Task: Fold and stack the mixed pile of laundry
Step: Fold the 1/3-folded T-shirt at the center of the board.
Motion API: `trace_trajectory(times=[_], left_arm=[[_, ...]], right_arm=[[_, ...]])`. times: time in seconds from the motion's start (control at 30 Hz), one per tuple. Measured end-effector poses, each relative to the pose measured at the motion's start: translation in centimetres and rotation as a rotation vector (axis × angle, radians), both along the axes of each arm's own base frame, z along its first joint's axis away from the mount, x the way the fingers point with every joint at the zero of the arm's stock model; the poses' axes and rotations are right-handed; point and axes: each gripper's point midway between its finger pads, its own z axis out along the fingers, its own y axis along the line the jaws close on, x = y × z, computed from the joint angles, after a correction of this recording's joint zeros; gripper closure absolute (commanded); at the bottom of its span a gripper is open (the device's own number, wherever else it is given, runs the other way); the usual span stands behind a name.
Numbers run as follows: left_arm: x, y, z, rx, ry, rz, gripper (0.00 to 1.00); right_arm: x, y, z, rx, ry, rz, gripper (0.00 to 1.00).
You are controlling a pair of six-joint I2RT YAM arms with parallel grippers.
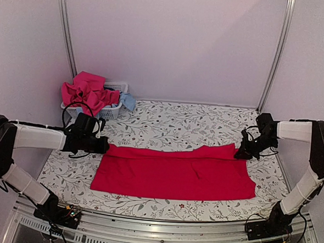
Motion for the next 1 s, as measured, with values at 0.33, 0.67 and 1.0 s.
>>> trace_trajectory(times=[0.33,0.67,1.0], left_arm=[[-2.3,1.0,-0.2,-0.03,0.159,0.113,0.58],[-2.1,-0.2,-0.6,-0.106,0.242,0.106,0.5],[-3.6,0.0,-1.4,-0.139,0.337,0.162,0.5]], right_arm=[[-2.1,-0.2,2.0,0.002,0.023,-0.022,0.49],[-0.3,1.1,3.0,0.08,0.02,0.001,0.47],[0.0,1.4,2.2,0.096,0.047,0.02,0.58]])
